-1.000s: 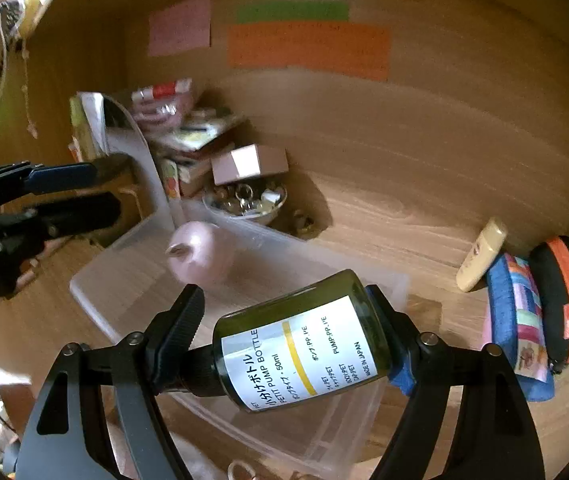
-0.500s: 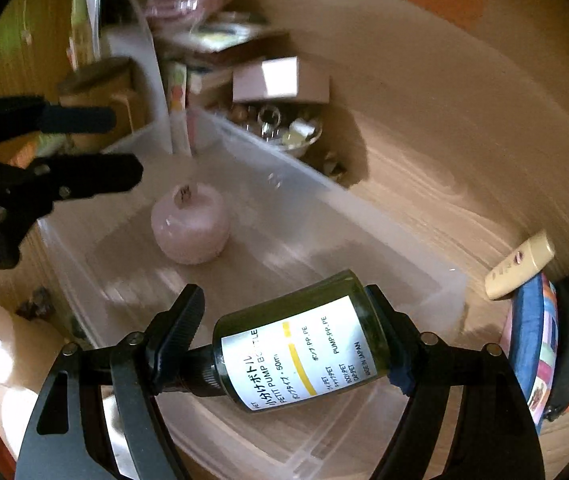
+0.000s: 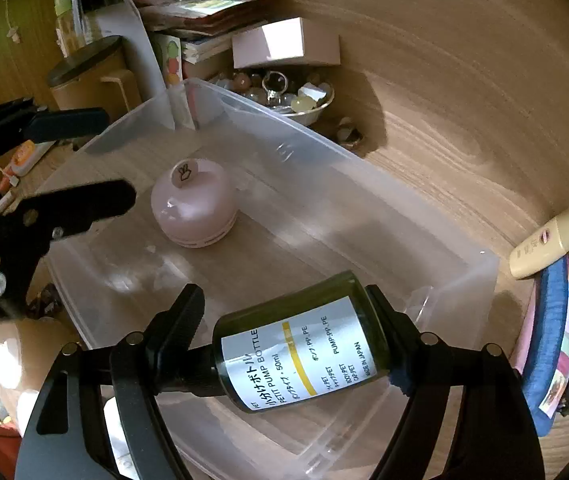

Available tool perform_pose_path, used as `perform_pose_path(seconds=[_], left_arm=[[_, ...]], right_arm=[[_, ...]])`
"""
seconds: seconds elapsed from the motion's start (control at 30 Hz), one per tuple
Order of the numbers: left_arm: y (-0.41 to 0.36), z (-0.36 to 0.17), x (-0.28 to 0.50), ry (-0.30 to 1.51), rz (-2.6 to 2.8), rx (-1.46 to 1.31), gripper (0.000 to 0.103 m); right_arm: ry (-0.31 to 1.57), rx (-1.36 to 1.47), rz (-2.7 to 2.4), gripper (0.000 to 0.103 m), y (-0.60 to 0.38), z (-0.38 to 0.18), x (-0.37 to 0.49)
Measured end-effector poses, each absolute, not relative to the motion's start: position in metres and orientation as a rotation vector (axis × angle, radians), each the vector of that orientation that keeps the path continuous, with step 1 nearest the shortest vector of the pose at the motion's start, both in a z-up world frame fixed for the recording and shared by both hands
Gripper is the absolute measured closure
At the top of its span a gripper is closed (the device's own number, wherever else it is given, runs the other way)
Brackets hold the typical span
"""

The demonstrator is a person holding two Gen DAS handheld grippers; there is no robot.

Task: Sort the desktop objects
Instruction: 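Open the left tool to drop the jar in the box while the right tool releases the bottle, then withdraw both open tools from the box back toward the desk items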

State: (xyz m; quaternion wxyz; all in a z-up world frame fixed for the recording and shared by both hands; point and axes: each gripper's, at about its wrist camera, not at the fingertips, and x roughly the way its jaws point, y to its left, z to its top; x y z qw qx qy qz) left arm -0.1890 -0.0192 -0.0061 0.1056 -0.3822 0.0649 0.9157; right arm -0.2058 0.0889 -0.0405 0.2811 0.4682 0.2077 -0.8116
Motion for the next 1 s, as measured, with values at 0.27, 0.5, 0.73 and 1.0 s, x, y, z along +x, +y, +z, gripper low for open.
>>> perform_pose_path(seconds=[0.27,0.5,0.73,1.0], left_arm=[[-0.024,-0.005,-0.19,0.19,2.71,-1.136,0.029],[-0.029,0.001,-0.185,0.194,2.78,-1.099,0.011],[-0.035,0.013,-0.176,0.177,2.796,-1.08,0.007],[-0.038,0.024,-0.155,0.172,2.827,-1.046,0.005]], right_arm=[[0.607,1.247,-2.198,0.022,0.083,-0.038,-0.201],[0.602,1.201,-2.268,0.022,0.085,-0.028,-0.195],[0.56,1.206,-2.342,0.021,0.094,-0.018,-0.185],[0.489,1.15,-2.391,0.021,0.111,0.002,-0.163]])
